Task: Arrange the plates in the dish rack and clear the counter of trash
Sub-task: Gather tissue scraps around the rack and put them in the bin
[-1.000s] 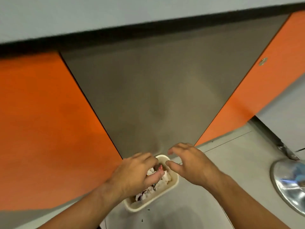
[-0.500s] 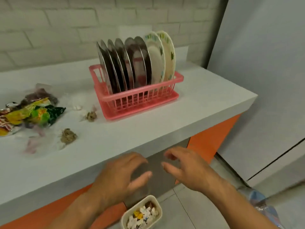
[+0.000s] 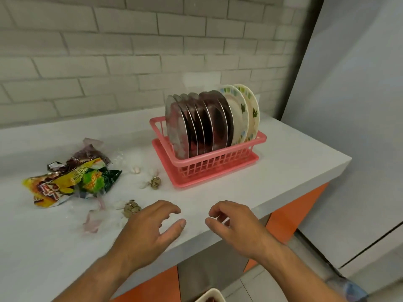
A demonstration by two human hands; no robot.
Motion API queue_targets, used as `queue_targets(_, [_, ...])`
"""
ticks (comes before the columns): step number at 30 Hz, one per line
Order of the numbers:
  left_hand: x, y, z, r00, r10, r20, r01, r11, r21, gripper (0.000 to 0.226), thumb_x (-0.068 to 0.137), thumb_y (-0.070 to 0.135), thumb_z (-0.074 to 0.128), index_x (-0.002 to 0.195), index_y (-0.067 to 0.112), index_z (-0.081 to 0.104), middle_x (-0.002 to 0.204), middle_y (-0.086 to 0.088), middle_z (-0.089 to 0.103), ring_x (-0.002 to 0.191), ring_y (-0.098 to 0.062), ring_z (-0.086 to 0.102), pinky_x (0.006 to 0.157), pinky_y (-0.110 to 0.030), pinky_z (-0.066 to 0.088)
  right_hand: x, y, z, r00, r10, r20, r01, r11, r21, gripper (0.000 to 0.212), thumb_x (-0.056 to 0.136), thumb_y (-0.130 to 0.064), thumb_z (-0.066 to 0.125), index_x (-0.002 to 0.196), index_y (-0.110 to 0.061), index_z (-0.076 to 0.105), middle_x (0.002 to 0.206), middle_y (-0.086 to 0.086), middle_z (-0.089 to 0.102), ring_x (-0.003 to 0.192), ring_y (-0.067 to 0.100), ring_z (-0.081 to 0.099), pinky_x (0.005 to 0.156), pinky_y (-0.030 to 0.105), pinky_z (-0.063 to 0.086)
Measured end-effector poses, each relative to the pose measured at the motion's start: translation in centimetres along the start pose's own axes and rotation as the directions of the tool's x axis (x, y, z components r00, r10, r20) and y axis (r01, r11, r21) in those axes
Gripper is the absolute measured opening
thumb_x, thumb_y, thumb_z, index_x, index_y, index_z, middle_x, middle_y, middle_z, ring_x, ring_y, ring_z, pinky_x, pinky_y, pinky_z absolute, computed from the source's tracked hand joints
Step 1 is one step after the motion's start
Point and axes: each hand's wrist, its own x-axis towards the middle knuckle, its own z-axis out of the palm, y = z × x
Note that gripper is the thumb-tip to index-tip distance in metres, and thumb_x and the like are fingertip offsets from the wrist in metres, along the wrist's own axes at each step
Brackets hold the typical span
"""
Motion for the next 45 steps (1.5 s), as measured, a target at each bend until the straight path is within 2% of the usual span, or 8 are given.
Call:
queue_targets(10, [3.0, -12.1, -7.9, 0.986, -0.017, -0.164, 0.014, 1.0, -0.02, 0.019, 0.091, 0.034, 0.049, 0.096, 0.028, 0.066, 0.094, 0.024, 0.059, 0.087, 0.004, 0.057, 0.064, -0.006, 0.042, 8.7, -6.6, 9.0, 0.998, 0.009, 0.056, -0.005, 0.997, -0.072, 0.03, 0.091, -0.041, 0.059, 0.118, -0.028, 0.059, 0.114, -0.017, 0.056, 0.102, 0.001, 0.051, 0.091, 0.019, 0.044])
queue_targets(17, [3.5, -15.3, -9.5, 0.984, 0.018, -0.175, -0.021, 1.0, -0.011, 0.023, 0.091, 0.034, 0.048, 0.099, 0.023, 0.067, 0.095, 0.018, 0.061, 0.087, 0.0, 0.057, 0.065, -0.019, 0.051, 12.4, -9.7, 12.8, 0.989, -0.007, 0.15, 0.029, 0.989, -0.143, 0.063, 0.082, -0.053, 0.064, 0.136, -0.03, 0.042, 0.138, -0.014, 0.041, 0.125, 0.008, 0.039, 0.102, 0.024, 0.035])
queue_targets(20, [3.1, -16.2, -9.7, 0.988, 0.029, -0.152, -0.033, 0.999, -0.021, 0.031, 0.09, 0.041, 0.043, 0.101, 0.024, 0.066, 0.097, 0.019, 0.06, 0.087, -0.004, 0.058, 0.066, -0.028, 0.054, 13.8, -10.6, 14.3, 0.979, -0.006, 0.204, 0.047, 0.979, -0.199, 0.057, 0.088, -0.05, 0.057, 0.138, -0.03, 0.04, 0.138, -0.01, 0.042, 0.124, 0.014, 0.04, 0.102, 0.031, 0.038])
queue_targets(28, [4.2, -16.4, -9.2, 0.989, -0.064, 0.13, 0.039, 0.982, 0.186, 0.03, 0.096, 0.036, 0.048, 0.123, 0.028, 0.059, 0.122, 0.011, 0.057, 0.115, -0.01, 0.048, 0.092, -0.027, 0.043, 14.3, -10.5, 14.0, 0.997, 0.022, 0.068, -0.014, 0.992, -0.125, 0.029, 0.098, -0.03, 0.051, 0.126, -0.022, 0.056, 0.119, -0.004, 0.056, 0.107, 0.016, 0.053, 0.092, 0.026, 0.043])
queue_targets(33, [6.9, -15.0, -7.0, 0.871, -0.251, 0.422, -0.034, 0.826, 0.562, 0.04, 0.091, 0.044, 0.051, 0.126, 0.026, 0.052, 0.122, -0.002, 0.059, 0.112, -0.023, 0.054, 0.083, -0.034, 0.044, 12.9, -9.6, 12.3, 0.997, 0.065, -0.033, -0.068, 0.993, -0.1, 0.022, 0.098, -0.033, 0.049, 0.116, -0.022, 0.057, 0.107, -0.004, 0.062, 0.095, 0.013, 0.055, 0.085, 0.027, 0.046])
queue_targets(38, [8.6, -14.1, -5.8, 0.805, -0.38, 0.456, -0.028, 0.743, 0.669, 0.028, 0.088, 0.037, 0.06, 0.112, 0.021, 0.059, 0.114, -0.002, 0.061, 0.103, -0.025, 0.058, 0.077, -0.033, 0.035, 11.2, -8.1, 10.7, 0.988, 0.152, 0.016, -0.15, 0.985, -0.084, 0.039, 0.101, -0.041, 0.042, 0.135, -0.025, 0.047, 0.121, -0.005, 0.059, 0.111, 0.014, 0.054, 0.094, 0.026, 0.044])
queue_targets(41, [8.9, -14.0, -6.0, 0.798, -0.376, 0.471, -0.033, 0.753, 0.658, 0.02, 0.092, 0.032, 0.057, 0.11, 0.022, 0.059, 0.112, -0.002, 0.061, 0.107, -0.026, 0.055, 0.095, -0.04, 0.031, 10.8, -7.1, 10.4, 0.984, 0.177, 0.021, -0.176, 0.984, -0.042, 0.039, 0.102, -0.039, 0.04, 0.135, -0.022, 0.049, 0.123, -0.006, 0.059, 0.113, 0.012, 0.054, 0.098, 0.028, 0.044])
queue_targets(45, [8.7, -13.2, -7.4, 0.917, -0.185, 0.355, -0.062, 0.81, 0.583, 0.025, 0.099, 0.03, 0.044, 0.12, 0.025, 0.057, 0.121, 0.003, 0.055, 0.112, -0.017, 0.052, 0.106, -0.044, 0.031, 11.3, -6.1, 9.9, 0.985, 0.166, 0.047, -0.166, 0.986, -0.018, 0.025, 0.102, -0.03, 0.041, 0.117, -0.019, 0.057, 0.109, -0.007, 0.057, 0.097, 0.01, 0.055, 0.087, 0.028, 0.049])
